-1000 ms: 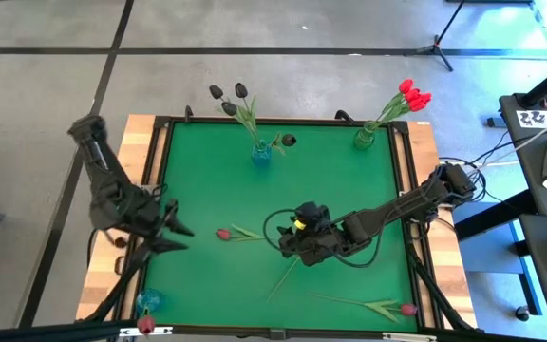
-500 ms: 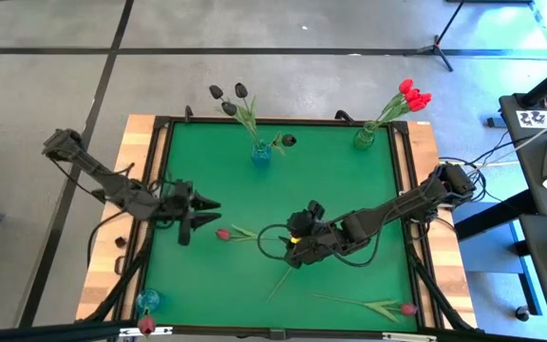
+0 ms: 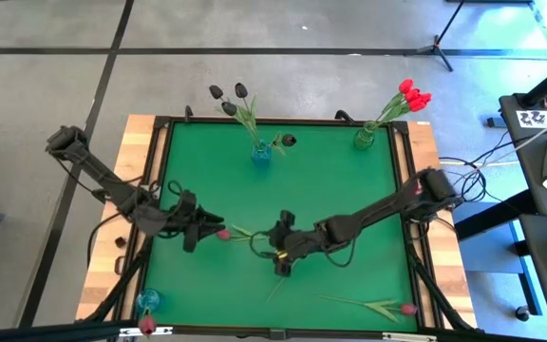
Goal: Sort flowers into vase by color
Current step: Put the pink tulip into the bottom blue vase
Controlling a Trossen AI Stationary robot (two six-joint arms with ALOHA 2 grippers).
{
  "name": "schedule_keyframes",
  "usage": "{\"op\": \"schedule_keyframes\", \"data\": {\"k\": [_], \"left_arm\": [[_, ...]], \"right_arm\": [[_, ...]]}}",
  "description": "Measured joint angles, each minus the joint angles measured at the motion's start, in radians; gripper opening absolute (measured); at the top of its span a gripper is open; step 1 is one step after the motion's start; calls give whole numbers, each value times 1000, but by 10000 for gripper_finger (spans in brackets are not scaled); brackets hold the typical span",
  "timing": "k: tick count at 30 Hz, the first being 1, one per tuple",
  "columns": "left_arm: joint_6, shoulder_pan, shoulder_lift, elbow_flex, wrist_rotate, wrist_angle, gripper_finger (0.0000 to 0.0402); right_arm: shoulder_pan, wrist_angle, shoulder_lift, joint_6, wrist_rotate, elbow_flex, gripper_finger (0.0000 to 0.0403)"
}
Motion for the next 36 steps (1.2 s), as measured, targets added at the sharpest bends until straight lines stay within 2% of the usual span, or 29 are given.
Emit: {"op": "schedule_keyframes", "data": {"k": [4, 10, 17, 21, 24, 27, 29, 33, 36], "left_arm": [[-84, -28, 1, 0, -4, -27, 165], [-248, -102, 68, 0, 3, -109, 164], [-344, -114, 206, -1, 49, -147, 138], [-348, -95, 291, 0, 101, -162, 125], [-365, -83, 354, 0, 146, -164, 122], [-447, -67, 414, 0, 167, -174, 122], [-544, -53, 448, 0, 188, -176, 122], [-730, -42, 476, 0, 244, -185, 122], [-813, -59, 476, 10, 274, -189, 122]], "right_arm": [[-10, -3, 107, 20, -21, 21, 257], [-36, -229, 131, 160, -1, 30, 257], [-31, -348, 132, 197, -160, 30, 257], [-34, -317, 131, 222, -216, 31, 257], [-32, -204, 133, 241, -271, 30, 257], [-30, -72, 132, 265, -310, 30, 257], [-31, -22, 132, 286, -283, 31, 257], [-34, -37, 122, 321, -190, 31, 257], [-35, -55, 118, 327, -176, 31, 257]]}}
